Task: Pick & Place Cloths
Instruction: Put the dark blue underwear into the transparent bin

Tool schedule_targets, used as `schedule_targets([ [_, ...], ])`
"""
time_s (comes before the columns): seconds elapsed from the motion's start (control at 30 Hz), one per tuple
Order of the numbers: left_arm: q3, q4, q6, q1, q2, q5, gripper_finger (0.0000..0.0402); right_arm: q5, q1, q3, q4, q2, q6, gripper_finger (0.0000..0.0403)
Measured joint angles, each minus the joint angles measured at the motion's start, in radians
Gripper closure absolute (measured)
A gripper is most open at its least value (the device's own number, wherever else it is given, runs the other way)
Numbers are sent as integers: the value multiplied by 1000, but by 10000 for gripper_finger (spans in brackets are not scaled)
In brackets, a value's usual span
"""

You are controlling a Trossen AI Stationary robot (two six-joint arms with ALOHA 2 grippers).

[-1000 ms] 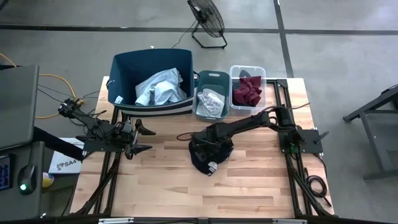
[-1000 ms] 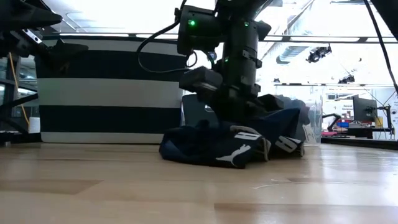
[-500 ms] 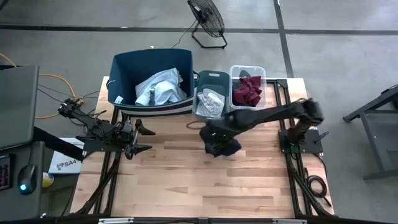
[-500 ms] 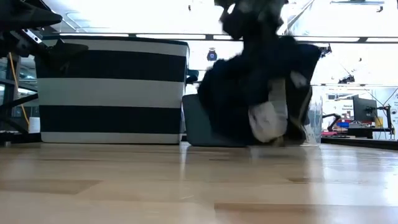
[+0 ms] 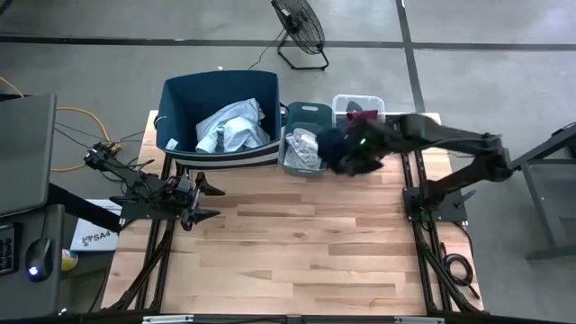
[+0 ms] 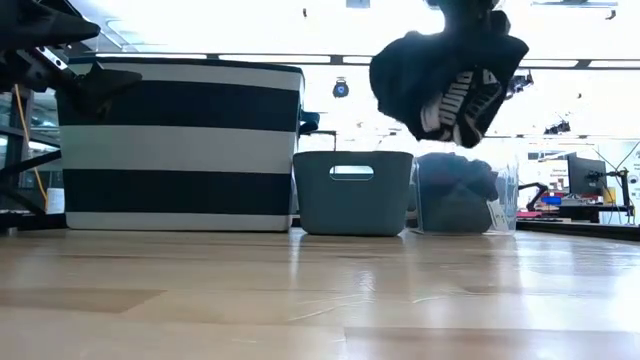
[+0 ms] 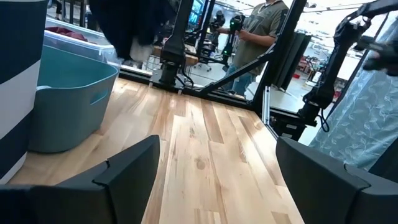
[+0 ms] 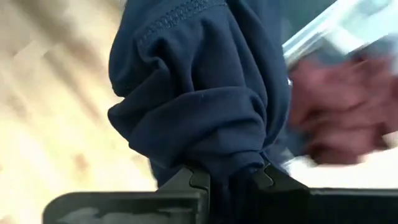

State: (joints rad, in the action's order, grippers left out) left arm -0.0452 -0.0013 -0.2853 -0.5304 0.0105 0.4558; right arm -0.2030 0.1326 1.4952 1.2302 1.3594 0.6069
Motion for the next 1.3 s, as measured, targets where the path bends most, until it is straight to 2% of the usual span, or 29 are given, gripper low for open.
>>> schedule_targets([
  [0.17,0,0,0,0,0,0,86,-145,127,1,-4,-70,-198,380],
  [0.37,0,0,0,0,0,0,86,-262,292,1,-18,-62,-464,380],
  [0.73,0,0,0,0,0,0,86,-232,514,2,-5,125,-870,380],
  [0.8,0,0,0,0,0,0,86,-230,533,2,-3,159,-901,380],
  [0.93,0,0,0,0,0,0,86,-156,555,2,-7,225,-956,380],
  [1.3,0,0,0,0,0,0,86,-46,564,2,-22,371,-1046,380],
])
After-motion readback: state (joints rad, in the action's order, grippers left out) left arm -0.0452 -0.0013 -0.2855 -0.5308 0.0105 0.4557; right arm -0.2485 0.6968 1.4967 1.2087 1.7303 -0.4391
